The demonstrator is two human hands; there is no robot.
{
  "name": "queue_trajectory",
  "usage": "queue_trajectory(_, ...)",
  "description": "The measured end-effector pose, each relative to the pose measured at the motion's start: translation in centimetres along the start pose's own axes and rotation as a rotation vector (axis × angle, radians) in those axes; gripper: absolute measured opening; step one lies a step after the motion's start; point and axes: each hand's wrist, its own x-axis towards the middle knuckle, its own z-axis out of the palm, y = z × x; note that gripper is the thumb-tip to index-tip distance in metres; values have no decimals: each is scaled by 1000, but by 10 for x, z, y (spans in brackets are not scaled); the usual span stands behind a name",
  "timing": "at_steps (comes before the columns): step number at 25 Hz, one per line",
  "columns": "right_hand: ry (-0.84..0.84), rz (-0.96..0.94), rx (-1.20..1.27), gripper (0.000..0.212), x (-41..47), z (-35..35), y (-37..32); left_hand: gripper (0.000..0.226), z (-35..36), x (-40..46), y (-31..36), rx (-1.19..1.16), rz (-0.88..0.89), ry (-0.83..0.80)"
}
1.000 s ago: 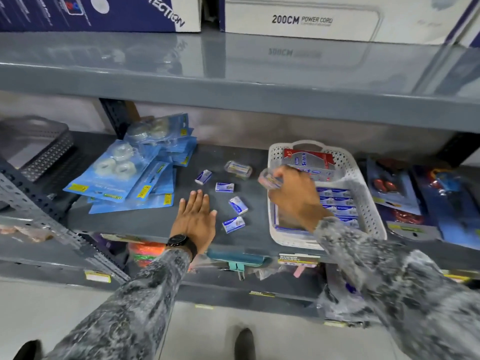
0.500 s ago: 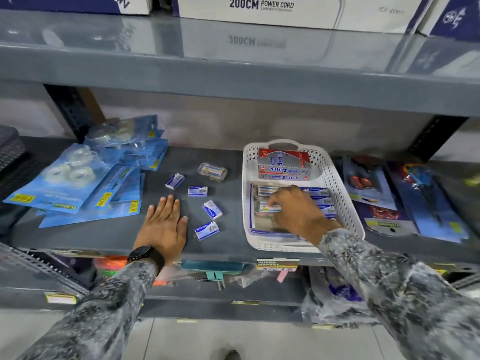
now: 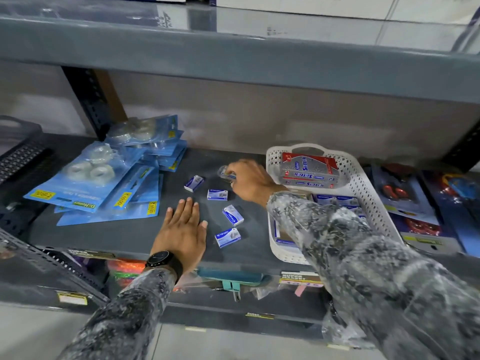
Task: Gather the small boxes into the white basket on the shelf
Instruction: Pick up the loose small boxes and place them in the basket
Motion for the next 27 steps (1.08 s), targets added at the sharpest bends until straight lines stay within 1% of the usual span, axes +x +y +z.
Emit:
queue_trajectory(2,-54,18,-22,49,16,13,-1,83,-1,0,-1,3,4,0)
queue_trajectory(4,-48,33,-65,49,24,19,-2,79,0,1,-1,-1,7,8)
queue_trajectory(6,1,31,-111,41,26,19,-6,75,-2,0,-2,-6,0,15)
queue_trajectory(9,69,15,-142,29,21,17,0,75,-3,0,0,-10,6,12)
queue_trajectory(12,137,-5,-42,26,6,8,0,78,-2,1,-2,-6,7,-11)
queue_trajectory(14,265,-34,37,23,-17,-9,2,79,-1,0,-2,-3,7,-14)
queue_trajectory(16,360,24,201,21,-49,-29,18,83,0,1,-2,-6,9,-30)
queue_trajectory(18,305,143,286,19,-88,-47,46,85,0,0,-1,-6,8,-31)
queue_trajectory(20,163,193,256,22,-124,-58,71,82,0,0,-1,-3,5,-28)
queue_trajectory(23,33,223,196,20,-153,-59,88,79,0,1,-1,-16,8,-11)
queue_trajectory(25,-24,213,166,19,-157,-52,91,77,0,0,-1,-16,7,-12)
queue_trajectory(27,-58,193,135,23,-156,-45,90,76,-1,0,-1,-11,7,-15)
